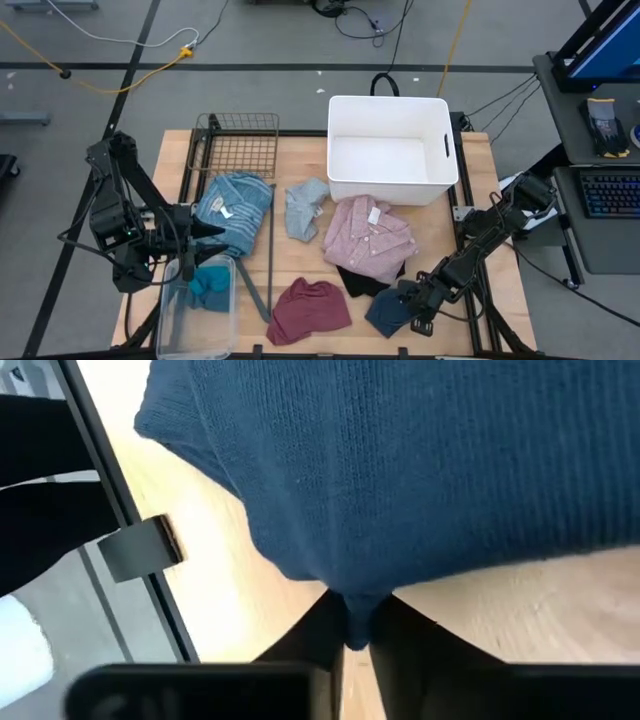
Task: Pick & Place Cloths
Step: Put the dark blue sock into the transparent bin
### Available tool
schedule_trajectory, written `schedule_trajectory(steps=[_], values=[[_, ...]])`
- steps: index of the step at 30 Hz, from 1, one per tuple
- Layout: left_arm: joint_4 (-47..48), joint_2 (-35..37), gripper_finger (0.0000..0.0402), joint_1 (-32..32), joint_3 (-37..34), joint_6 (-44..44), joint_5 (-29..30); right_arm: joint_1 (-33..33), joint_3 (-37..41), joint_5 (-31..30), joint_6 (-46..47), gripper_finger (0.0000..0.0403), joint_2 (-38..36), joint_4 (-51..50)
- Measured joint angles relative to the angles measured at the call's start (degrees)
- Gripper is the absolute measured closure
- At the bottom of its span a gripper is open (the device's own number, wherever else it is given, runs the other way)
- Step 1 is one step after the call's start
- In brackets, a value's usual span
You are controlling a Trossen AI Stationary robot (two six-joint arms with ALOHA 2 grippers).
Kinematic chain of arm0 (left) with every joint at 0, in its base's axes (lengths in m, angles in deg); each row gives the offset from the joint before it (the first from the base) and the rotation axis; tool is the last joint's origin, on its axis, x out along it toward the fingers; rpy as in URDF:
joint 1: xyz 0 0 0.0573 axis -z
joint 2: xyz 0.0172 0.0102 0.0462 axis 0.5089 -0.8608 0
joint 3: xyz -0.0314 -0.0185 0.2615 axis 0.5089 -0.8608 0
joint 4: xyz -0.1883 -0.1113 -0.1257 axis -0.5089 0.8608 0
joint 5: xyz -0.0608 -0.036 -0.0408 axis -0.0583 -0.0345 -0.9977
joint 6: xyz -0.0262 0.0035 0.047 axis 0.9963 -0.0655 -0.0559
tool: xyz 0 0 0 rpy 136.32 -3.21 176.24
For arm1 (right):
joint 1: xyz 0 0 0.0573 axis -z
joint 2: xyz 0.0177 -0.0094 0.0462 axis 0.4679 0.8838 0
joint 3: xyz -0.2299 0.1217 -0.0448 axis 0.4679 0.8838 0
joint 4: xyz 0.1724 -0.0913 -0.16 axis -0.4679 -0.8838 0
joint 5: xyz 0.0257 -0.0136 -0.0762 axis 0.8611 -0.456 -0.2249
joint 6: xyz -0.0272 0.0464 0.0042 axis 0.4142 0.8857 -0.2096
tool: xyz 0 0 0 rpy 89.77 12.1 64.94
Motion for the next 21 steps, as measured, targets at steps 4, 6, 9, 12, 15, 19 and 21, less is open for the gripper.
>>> schedule_trajectory(steps=[4, 6, 9, 12, 15, 19, 21], values=[[0.0, 0.0, 0.0163, 0.0, 0.0, 0.0, 0.0, 0.0, 0.0, -0.5, 0.2, 0.0393, 0.0, -1.0], [0.0, 0.0, 0.0163, 0.0, 0.0, 0.0, 0.0, 0.0, 0.0, -0.4, 1.1, 0.0393, 0.0, -2.4], [0.0, 0.0, 0.0163, 0.0, 0.0, 0.0, 0.0, -0.1, 0.0, 0.2, 1.5, 0.0397, 0.0, -3.2], [0.0, 0.0, 0.0163, 0.0, 0.0, -0.3, 0.0, -0.2, -0.1, 2.1, 1.6, 0.0398, 0.0, -3.4], [0.0, 0.0, 0.0163, 0.0, 0.0, -0.7, 0.0, -0.2, -2.0, 2.8, 0.7, 0.0399, -0.1, -6.7], [0.0, 0.0, 0.0163, 0.0, 0.0, -0.7, 0.0, -0.2, -8.6, 1.3, -3.3, 0.0400, -0.6, -17.6], [0.0, 0.0, 0.0163, 0.0, 0.0, -0.7, 0.0, -0.2, -12.3, -1.2, -5.8, 0.0400, -1.1, -23.5]])
